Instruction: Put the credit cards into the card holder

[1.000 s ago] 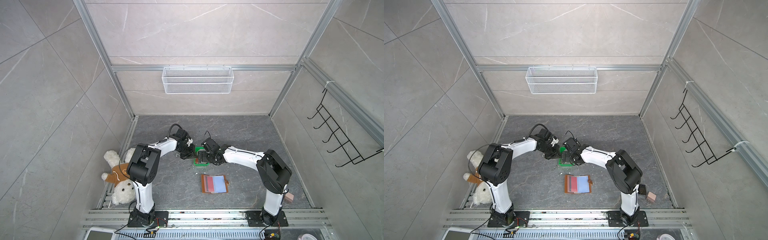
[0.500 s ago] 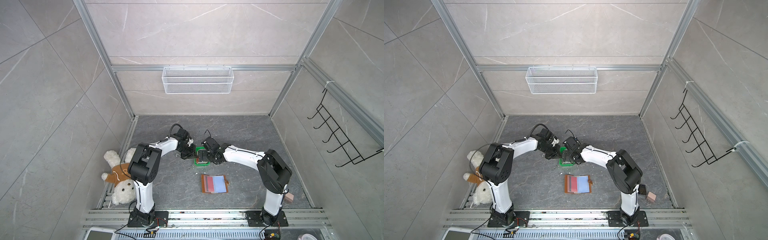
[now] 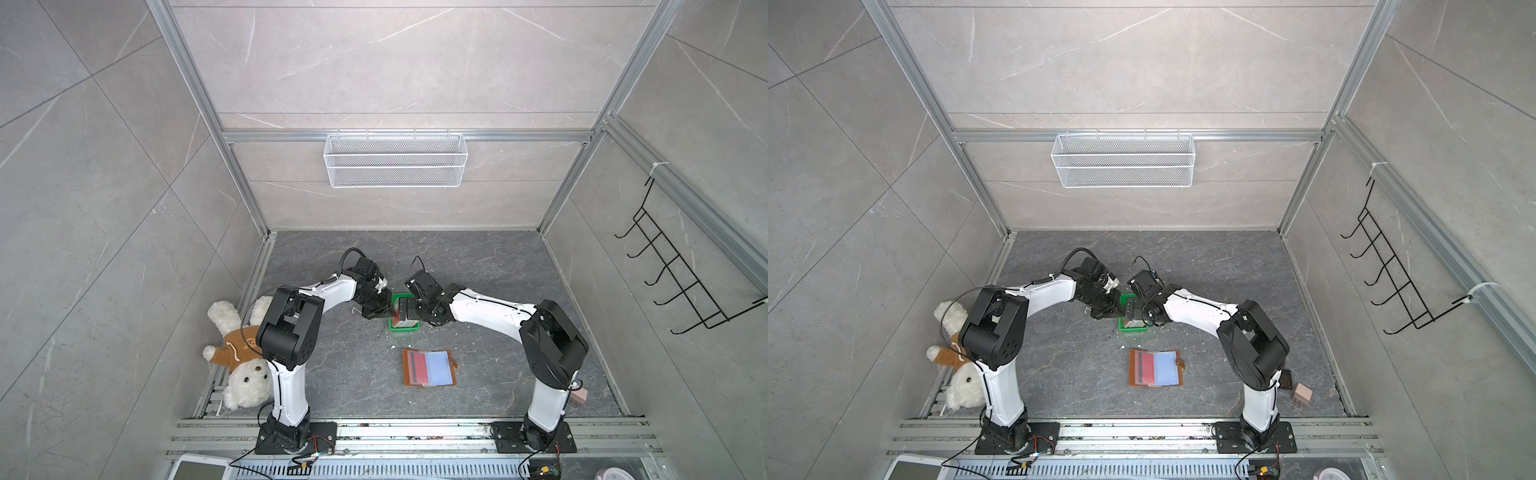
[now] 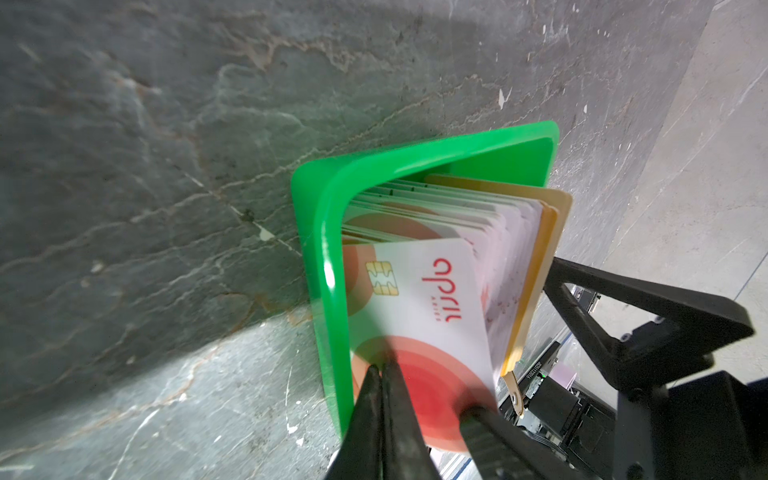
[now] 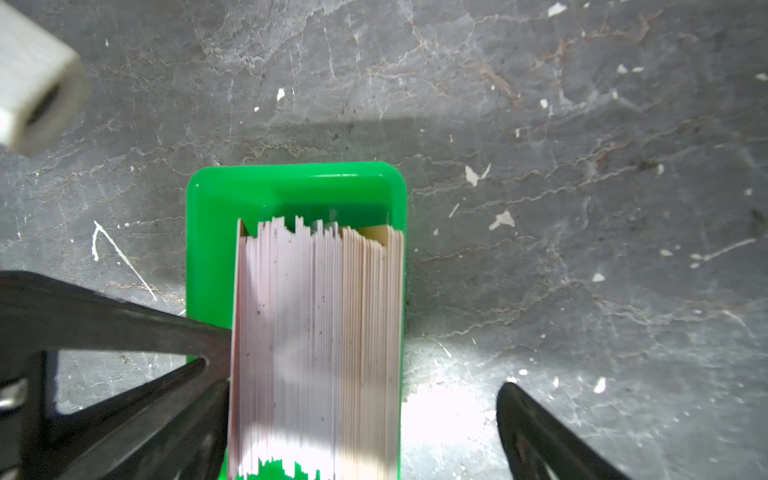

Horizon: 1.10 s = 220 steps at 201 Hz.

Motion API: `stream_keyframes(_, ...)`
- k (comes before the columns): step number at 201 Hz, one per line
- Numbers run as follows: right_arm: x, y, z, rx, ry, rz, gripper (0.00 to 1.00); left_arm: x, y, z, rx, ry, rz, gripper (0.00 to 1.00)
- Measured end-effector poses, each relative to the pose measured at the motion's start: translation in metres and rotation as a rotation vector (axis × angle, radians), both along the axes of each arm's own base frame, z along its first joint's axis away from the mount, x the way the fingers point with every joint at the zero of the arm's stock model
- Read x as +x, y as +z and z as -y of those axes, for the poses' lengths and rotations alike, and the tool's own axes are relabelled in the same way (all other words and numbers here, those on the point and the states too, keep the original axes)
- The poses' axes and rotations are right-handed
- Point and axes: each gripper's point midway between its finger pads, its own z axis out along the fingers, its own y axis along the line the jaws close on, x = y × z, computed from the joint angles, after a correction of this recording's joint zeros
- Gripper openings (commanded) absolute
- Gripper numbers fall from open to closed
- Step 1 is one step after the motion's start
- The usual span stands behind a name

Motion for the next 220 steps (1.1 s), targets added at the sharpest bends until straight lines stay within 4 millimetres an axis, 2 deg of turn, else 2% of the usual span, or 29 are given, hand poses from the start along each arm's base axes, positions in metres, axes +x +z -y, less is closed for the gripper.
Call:
stream_keyframes(52, -0.001, 0.003, 0.002, 0.000, -0.002, -0.001, 0.97, 0.000, 0.001, 0.003, -0.014, -0.007, -0.005, 0.11)
stream_keyframes(88, -0.001, 0.024, 0.000, 0.041, 0.003, 0.025, 0.91, 0.000, 0.002, 0.004, -0.020, -0.009, -0.008, 0.11)
stream_keyframes(107, -0.002, 0.038, -0.005, 0.086, 0.013, 0.040, 0.84, -0.001, 0.002, 0.004, -0.020, -0.009, -0.009, 0.11)
stream_keyframes(132, -0.004, 0.051, -0.014, 0.139, 0.028, 0.052, 0.69, -0.001, 0.002, 0.004, -0.021, -0.009, -0.009, 0.11)
stream_keyframes(176, -0.007, 0.053, -0.023, 0.195, 0.033, 0.027, 0.45, -0.001, 0.002, 0.004, -0.021, -0.010, -0.009, 0.11)
stream_keyframes(220, -0.009, 0.046, -0.027, 0.209, 0.028, -0.001, 0.33, -0.001, 0.002, 0.005, -0.021, -0.010, -0.009, 0.11)
